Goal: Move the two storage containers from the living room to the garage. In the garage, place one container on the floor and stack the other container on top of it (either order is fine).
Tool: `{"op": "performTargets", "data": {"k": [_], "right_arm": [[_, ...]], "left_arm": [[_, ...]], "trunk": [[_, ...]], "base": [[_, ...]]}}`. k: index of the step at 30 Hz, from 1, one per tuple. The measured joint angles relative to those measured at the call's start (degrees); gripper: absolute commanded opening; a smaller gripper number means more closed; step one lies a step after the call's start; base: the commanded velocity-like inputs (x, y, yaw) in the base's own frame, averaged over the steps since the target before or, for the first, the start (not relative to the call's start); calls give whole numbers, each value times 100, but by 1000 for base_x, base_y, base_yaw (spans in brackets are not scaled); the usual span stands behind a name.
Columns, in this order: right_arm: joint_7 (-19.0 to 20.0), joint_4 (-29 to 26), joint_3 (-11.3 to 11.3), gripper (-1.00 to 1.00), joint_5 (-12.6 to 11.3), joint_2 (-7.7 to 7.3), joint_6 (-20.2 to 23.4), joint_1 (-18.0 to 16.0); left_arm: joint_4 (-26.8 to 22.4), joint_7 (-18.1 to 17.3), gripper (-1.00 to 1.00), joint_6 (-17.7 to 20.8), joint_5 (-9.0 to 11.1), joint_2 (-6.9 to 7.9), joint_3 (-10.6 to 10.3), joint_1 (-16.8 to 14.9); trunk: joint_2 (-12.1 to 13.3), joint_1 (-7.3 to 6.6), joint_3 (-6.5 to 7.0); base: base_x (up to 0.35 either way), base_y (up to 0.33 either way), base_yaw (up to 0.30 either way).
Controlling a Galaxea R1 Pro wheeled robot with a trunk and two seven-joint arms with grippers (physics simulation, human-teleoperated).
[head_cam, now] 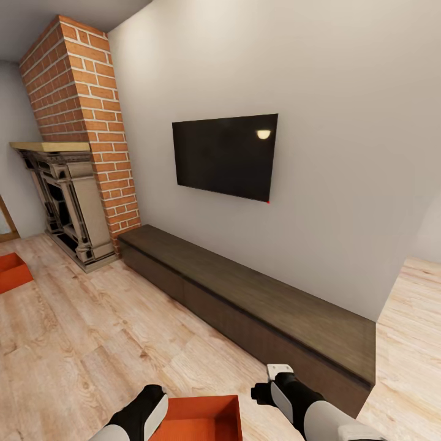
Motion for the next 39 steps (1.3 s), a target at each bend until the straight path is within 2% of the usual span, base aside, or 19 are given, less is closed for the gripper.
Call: {"op": "performTargets", "data": {"k": [5, 13, 15, 18, 21, 32, 39], "right_arm": [[0, -9, 19, 100, 8, 15, 10, 0], [8, 6, 40, 100, 7, 21, 28, 0], [-77, 417, 87, 100, 147, 101, 30, 3], [-163, 584, 113, 100, 336, 159, 15, 0], [-188, 618, 119, 100, 402, 161, 4, 0], [-151, 613, 117, 100, 431, 136, -47, 0], [-117, 620, 115, 100, 424, 129, -376, 0]], "left_arm": [[-4, -53, 100, -207, 3, -54, 0, 0], [4, -152, 100, -283, 5, -84, 1, -1], [23, -158, 100, -288, 12, -41, 6, -1], [29, -159, 100, -286, 17, -24, 8, 2], [24, -160, 100, -288, 18, -26, 8, 3], [-8, -160, 100, -294, 18, -36, 8, 0], [-13, -160, 100, -294, 14, -28, 1, 0]], "trunk": [[0, 0, 0], [0, 0, 0], [0, 0, -1], [-119, 65, -54], [-239, 131, -107], [-681, 373, -305], [-961, 527, -431]], "base": [[0, 0, 0], [0, 0, 0], [0, 0, 0], [0, 0, 0], [0, 0, 0], [0, 0, 0], [0, 0, 0]]}}
